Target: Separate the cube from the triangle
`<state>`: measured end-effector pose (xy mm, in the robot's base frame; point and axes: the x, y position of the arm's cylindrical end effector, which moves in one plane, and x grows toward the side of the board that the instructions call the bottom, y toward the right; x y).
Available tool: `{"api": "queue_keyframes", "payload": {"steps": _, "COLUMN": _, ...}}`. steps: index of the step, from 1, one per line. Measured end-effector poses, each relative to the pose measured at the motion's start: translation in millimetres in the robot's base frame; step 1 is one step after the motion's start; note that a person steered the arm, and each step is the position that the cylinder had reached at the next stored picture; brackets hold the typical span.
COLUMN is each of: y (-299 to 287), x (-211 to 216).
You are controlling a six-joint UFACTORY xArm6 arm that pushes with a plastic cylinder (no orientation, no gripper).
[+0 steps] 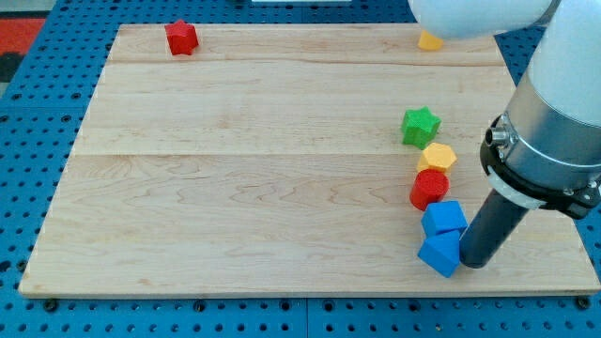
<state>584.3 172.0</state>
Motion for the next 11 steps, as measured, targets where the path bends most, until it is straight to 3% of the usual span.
{"api": "queue_keyframes", "payload": {"steps": 1, "y": 25, "x": 33}}
{"api": "queue_keyframes", "payload": {"steps": 3, "y": -28, "x": 28}}
{"api": "queue_keyframes", "payload": {"steps": 6, "y": -27, "x": -22}}
{"api": "queue_keyframes", "payload": {"steps": 8, "y": -7, "x": -98}}
{"api": "queue_keyframes", "payload": {"steps": 11, "y": -34, "x": -161}}
